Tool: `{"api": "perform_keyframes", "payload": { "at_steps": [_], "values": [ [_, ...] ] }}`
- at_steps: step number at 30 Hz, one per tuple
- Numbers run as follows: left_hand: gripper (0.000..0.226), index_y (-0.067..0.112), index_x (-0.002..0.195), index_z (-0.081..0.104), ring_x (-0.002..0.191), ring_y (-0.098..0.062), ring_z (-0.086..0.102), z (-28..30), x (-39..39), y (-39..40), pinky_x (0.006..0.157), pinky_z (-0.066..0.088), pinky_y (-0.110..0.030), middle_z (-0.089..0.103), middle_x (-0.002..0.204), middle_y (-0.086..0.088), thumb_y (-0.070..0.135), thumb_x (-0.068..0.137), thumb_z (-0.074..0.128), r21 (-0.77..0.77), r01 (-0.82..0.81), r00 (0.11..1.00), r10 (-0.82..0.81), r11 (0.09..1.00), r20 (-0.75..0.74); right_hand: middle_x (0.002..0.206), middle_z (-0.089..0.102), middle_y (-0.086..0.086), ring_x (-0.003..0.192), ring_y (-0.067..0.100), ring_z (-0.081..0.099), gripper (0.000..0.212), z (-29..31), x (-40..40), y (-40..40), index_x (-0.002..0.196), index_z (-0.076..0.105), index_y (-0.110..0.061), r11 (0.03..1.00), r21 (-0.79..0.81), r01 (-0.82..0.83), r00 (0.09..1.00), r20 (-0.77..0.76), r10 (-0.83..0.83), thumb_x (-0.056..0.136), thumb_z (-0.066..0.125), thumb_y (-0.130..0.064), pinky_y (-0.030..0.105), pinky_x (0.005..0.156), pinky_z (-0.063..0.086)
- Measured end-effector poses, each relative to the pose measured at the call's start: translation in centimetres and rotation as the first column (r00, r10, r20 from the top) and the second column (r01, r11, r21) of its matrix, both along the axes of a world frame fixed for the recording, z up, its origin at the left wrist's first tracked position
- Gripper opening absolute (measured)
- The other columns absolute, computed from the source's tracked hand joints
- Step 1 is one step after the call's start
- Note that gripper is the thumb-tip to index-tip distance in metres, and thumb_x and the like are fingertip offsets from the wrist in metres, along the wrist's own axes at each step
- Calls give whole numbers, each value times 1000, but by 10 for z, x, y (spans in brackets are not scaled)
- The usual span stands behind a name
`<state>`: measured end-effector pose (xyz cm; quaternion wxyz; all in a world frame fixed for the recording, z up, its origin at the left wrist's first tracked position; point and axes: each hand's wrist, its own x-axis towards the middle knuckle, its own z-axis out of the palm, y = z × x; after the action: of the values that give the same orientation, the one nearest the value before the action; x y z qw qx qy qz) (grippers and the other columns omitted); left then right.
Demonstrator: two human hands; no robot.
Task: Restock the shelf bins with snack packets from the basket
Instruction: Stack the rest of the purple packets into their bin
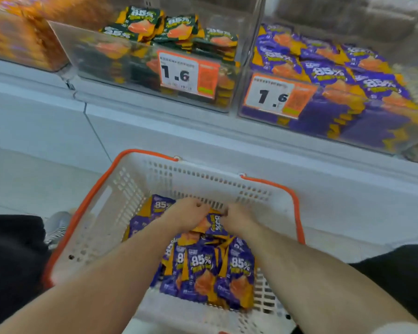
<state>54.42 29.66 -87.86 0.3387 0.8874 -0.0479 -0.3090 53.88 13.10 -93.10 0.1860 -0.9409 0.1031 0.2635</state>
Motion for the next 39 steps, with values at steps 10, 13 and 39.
{"api": "perform_keyframes", "payload": {
  "at_steps": [10, 13, 39],
  "values": [
    [23, 23, 112, 57, 73, -13, 56, -15, -5, -3, 64, 44, -30, 65, 92, 0, 37, 102, 42, 129, 187, 979, -174, 974, -104, 63, 43, 3, 66, 23, 48, 29, -51, -33, -24, 63, 44, -16, 977, -87, -193, 928, -340, 153, 89, 54, -5, 29, 49, 34],
    [22, 26, 113, 56, 78, -11, 59, -15, -5, -3, 67, 46, -31, 64, 96, 2, 39, 102, 42, 155, 196, 978, -181, 968, -106, 76, 60, 7, 76, 27, 60, 13, -60, -36, -24, 79, 62, -8, 986, -69, -155, 929, -350, 121, 86, 54, 1, 34, 57, 44],
    [49, 20, 138, 46, 106, -15, 56, 5, -18, 10, 88, 47, -29, 54, 133, 0, 41, 94, 53, 46, 150, 986, -147, 988, -73, 68, 55, -3, 63, 13, 49, 21, 55, 3, -15, 76, 67, -15, 984, 127, -127, 986, -89, 139, 90, 67, -31, 28, 62, 38]
  ]
}}
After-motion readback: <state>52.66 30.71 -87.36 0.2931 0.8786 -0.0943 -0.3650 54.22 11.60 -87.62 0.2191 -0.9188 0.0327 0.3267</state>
